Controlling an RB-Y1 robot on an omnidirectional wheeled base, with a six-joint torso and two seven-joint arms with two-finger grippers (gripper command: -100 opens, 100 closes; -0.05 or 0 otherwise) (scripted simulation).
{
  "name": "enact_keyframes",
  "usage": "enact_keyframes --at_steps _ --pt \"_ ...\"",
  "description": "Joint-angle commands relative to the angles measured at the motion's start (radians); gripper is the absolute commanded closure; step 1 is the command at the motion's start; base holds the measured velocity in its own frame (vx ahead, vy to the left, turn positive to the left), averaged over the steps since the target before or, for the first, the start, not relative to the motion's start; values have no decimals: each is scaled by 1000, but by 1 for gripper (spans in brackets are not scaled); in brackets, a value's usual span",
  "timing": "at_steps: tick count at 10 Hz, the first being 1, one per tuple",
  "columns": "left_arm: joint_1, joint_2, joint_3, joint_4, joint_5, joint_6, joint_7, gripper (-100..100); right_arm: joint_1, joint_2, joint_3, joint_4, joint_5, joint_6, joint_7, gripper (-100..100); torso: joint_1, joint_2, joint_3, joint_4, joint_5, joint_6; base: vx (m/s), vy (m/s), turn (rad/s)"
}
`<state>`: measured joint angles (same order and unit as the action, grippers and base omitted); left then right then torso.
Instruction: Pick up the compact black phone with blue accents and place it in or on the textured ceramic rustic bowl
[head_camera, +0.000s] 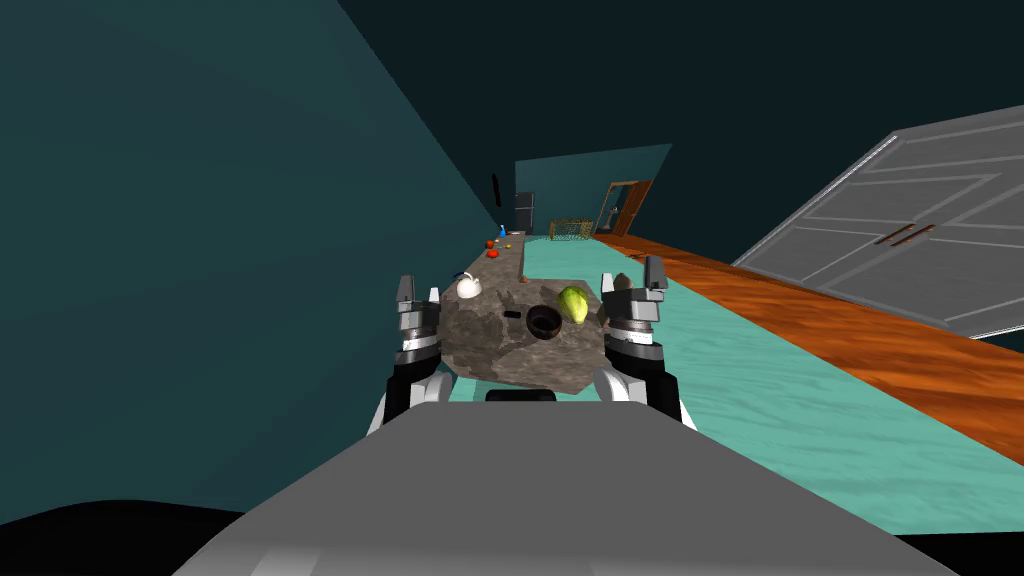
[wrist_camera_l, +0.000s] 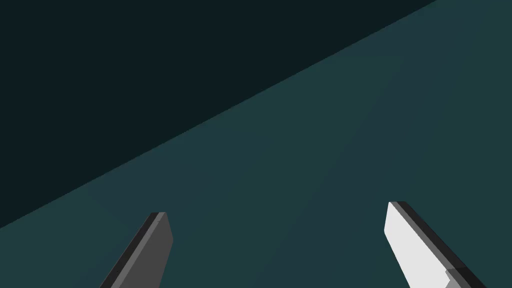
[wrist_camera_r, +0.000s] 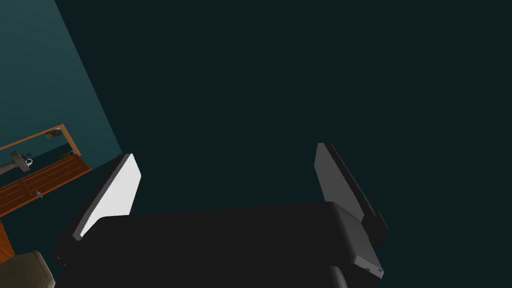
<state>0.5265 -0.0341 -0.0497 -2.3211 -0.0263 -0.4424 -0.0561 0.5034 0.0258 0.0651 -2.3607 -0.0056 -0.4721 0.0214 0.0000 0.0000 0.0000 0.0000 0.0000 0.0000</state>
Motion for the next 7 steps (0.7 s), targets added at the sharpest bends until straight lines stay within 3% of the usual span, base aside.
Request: enact_keyframes --at_steps 1,7 --pt "-18 50 -4 8 7 23 -3 -100 0 0 0 0 0 0 0 0 0 0 0 0 0 0 -15 1 49" --pt "-125 197 -23 77 51 163 -20 -100 0 0 0 0 0 0 0 0 0 3 2 1 0 0 -48 1 49"
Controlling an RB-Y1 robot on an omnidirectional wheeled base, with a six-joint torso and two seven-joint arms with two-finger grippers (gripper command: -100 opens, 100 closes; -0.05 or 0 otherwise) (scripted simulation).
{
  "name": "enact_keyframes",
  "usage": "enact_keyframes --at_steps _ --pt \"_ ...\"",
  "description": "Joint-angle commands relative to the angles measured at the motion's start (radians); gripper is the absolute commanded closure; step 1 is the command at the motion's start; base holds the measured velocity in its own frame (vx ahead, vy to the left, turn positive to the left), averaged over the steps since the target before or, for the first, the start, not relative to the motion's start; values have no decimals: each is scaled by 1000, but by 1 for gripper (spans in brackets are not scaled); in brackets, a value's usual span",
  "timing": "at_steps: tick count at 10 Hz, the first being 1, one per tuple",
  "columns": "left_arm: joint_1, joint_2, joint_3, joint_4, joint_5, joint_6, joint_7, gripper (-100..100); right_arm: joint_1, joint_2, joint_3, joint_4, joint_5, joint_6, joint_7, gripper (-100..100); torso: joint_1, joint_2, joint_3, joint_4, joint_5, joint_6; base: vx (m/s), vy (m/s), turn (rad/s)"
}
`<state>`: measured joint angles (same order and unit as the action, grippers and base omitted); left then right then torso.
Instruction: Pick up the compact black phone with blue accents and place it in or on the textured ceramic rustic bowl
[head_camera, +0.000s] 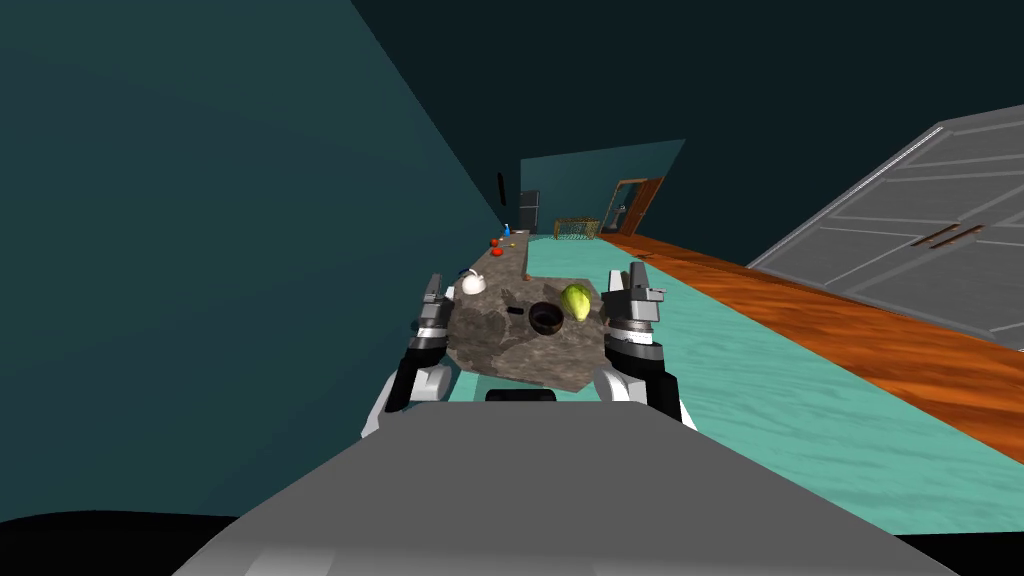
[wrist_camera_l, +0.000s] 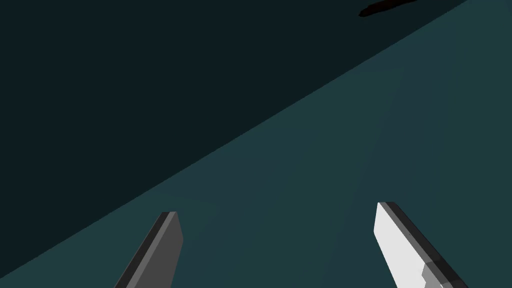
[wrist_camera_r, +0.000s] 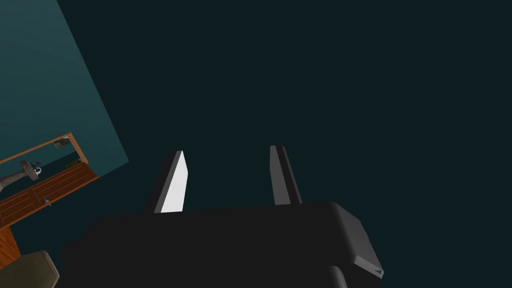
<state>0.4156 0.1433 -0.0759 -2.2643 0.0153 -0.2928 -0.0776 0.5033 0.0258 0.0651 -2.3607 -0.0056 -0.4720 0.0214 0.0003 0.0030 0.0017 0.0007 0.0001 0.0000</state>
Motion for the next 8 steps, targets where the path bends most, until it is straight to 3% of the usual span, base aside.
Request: enact_keyframes --at_steps 1,2,4,5,7,8 --pt "-39 42 0 40 19 50 -2 -100 0 0 0 0 0 0 0 0 0 0 0 0 0 0 -55 -11 53" --pt "-39 42 0 40 19 60 -2 -100 0 0 0 0 0 0 0 0 -1 0 0 0 0 0 -37 -9 19" --pt "-97 84 -5 86 40 128 -9 -100 0 0 0 0 0 0 0 0 -1 -1 -1 0 0 0 -37 -5 38" --pt "-97 84 -5 86 40 145 -9 -100 0 0 0 0 0 0 0 0 -1 -1 -1 0 0 0 -27 -9 11" --pt "-162 122 -8 142 63 215 -15 -100 0 0 0 0 0 0 0 0 -1 -2 -1 0 0 0 -35 -18 28" --pt "-162 122 -8 142 63 243 -15 -100 0 0 0 0 0 0 0 0 -2 -1 -1 0 0 0 -35 -18 9"
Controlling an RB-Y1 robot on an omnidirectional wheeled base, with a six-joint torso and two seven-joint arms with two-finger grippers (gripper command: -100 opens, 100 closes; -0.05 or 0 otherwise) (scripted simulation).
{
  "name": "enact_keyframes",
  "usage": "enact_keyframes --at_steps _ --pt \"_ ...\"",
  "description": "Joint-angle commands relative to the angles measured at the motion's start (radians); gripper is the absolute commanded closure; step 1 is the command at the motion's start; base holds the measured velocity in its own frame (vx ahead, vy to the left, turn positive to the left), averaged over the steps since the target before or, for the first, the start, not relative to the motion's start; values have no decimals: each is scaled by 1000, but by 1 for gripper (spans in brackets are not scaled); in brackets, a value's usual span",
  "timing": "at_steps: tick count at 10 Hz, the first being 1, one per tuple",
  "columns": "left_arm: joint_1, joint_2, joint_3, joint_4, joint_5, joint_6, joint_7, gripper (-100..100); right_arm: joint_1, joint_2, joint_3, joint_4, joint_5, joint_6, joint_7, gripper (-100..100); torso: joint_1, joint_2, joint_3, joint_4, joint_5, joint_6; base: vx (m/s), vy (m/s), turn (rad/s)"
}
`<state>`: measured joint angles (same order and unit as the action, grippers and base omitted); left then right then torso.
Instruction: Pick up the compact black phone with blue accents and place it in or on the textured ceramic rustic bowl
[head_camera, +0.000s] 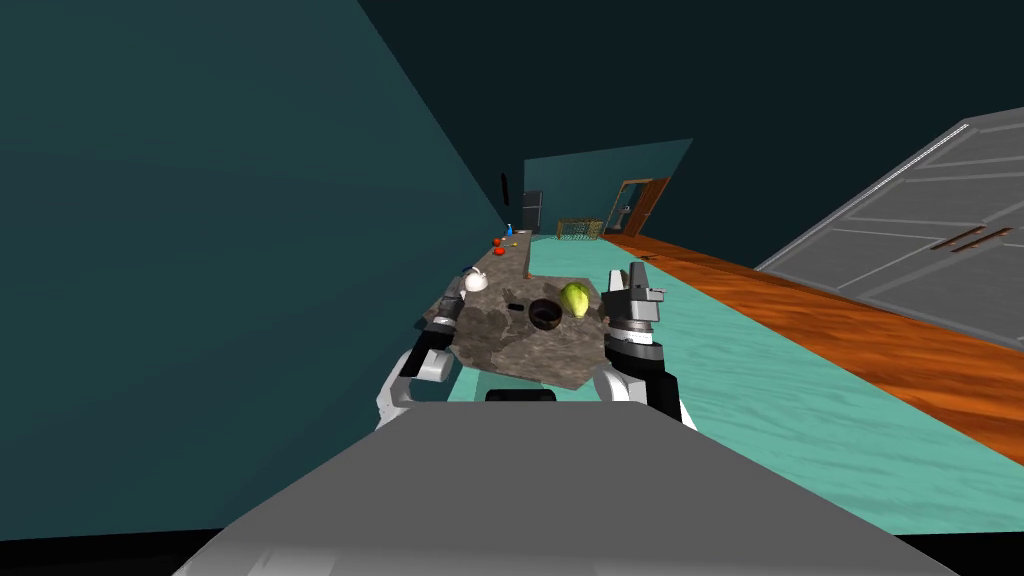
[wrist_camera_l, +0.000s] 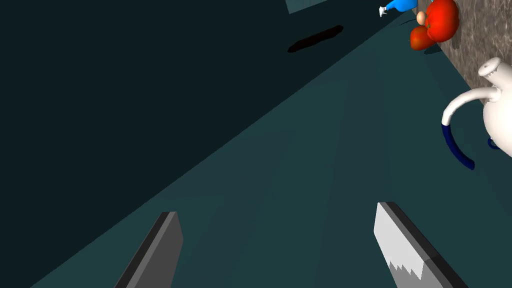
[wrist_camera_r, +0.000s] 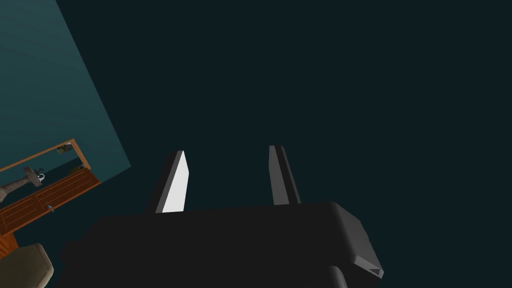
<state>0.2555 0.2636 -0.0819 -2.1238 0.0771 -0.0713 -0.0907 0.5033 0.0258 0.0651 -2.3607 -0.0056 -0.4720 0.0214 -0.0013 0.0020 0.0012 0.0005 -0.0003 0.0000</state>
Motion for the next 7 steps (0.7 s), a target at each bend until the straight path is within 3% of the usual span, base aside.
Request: enact_keyframes --at_steps 1,4,7 --pt "-38 19 -2 33 13 50 -5 -100 0 0 0 0 0 0 0 0 0 0 0 0 0 0 -32 -20 13" --pt "-75 36 -2 66 25 130 -8 -100 0 0 0 0 0 0 0 0 0 -1 0 0 0 0 -23 -17 6" --pt "-153 66 1 141 49 219 -13 -100 0 0 0 0 0 0 0 0 0 -1 -1 0 0 0 -21 -24 -1"
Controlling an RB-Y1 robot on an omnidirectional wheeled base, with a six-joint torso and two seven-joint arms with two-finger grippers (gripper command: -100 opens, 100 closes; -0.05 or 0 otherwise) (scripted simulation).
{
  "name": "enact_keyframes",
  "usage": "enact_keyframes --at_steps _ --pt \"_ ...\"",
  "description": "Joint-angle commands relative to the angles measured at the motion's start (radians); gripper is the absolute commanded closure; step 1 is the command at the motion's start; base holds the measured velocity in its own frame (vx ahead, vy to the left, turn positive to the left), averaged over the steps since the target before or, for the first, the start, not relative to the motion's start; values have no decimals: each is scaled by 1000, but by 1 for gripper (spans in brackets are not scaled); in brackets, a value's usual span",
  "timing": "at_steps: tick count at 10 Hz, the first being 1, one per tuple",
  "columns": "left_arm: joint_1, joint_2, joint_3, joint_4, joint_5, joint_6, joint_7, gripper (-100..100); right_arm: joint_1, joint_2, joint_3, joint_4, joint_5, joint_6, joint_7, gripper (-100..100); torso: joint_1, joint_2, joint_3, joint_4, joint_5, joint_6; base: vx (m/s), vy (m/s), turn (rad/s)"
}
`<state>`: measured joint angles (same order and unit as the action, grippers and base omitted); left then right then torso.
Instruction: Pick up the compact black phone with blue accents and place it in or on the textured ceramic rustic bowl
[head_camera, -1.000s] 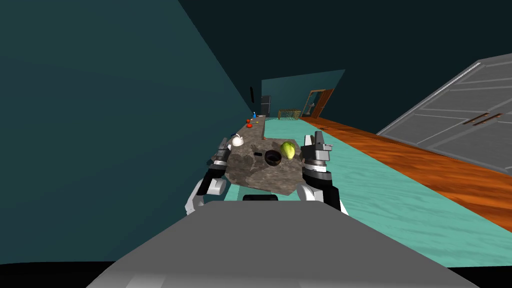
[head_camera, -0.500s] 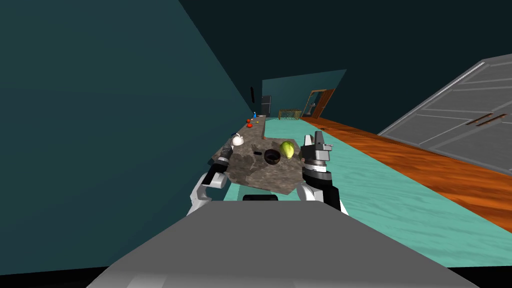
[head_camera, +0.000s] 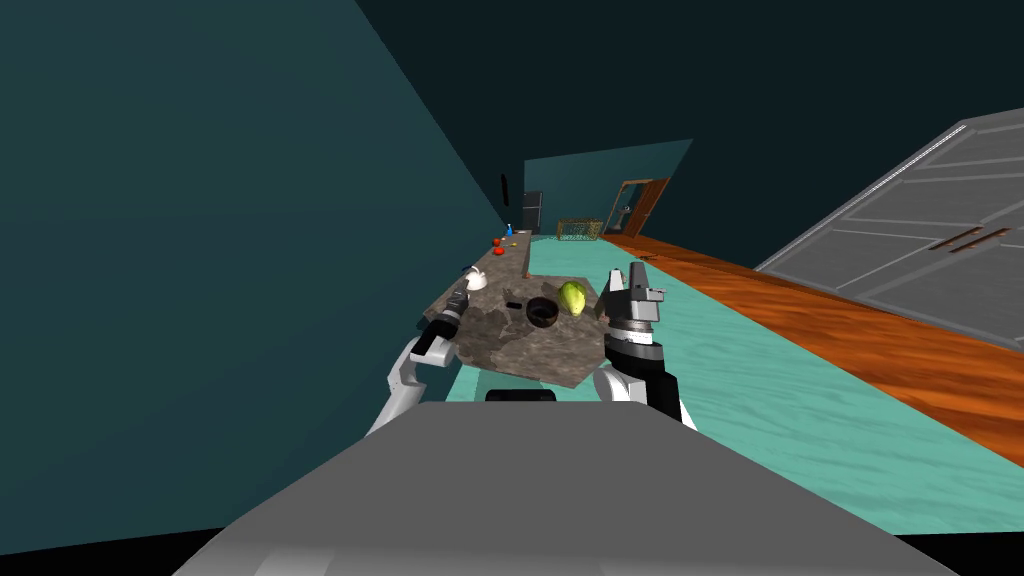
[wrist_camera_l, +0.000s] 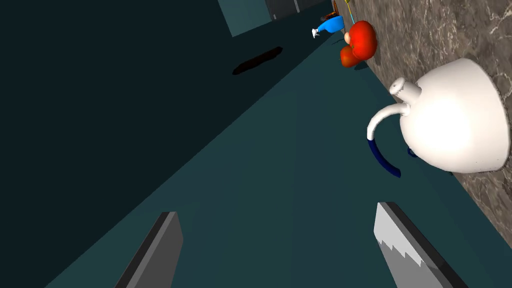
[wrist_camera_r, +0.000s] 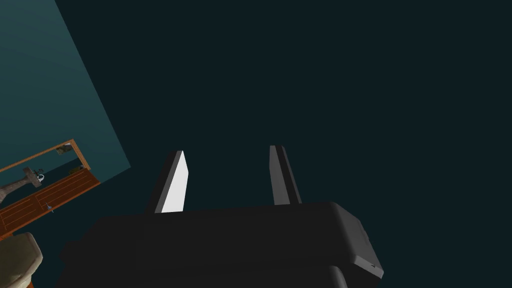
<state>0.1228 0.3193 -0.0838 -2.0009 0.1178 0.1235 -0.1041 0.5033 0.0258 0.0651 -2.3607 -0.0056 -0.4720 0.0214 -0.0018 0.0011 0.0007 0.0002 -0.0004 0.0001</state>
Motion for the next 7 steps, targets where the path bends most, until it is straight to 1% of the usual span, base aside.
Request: enact_keyframes --at_steps 1,2,3,4,5,6,7 --pt "-20 10 2 18 8 50 0 -100 0 0 0 0 0 0 0 0 0 0 0 0 0 0 -22 -22 -2" --pt "-20 10 2 18 8 53 0 -100 0 0 0 0 0 0 0 0 0 0 0 0 0 0 -8 -11 0" --pt "-61 25 5 58 20 92 -2 -100 0 0 0 0 0 0 0 0 1 -1 0 0 0 0 -8 -22 -11" --pt "-61 25 5 58 20 115 -2 -100 0 0 0 0 0 0 0 0 0 -1 0 0 0 0 -11 -23 -6" --pt "-104 38 9 100 32 143 -4 -100 0 0 0 0 0 0 0 0 0 -1 0 0 0 0 -19 -37 -19" --pt "-104 38 9 100 32 172 -4 -100 0 0 0 0 0 0 0 0 -1 -1 0 0 0 0 -14 -33 -11" --pt "-104 38 9 100 32 180 -4 -100 0 0 0 0 0 0 0 0 -1 -1 0 0 0 0 -5 -14 5"
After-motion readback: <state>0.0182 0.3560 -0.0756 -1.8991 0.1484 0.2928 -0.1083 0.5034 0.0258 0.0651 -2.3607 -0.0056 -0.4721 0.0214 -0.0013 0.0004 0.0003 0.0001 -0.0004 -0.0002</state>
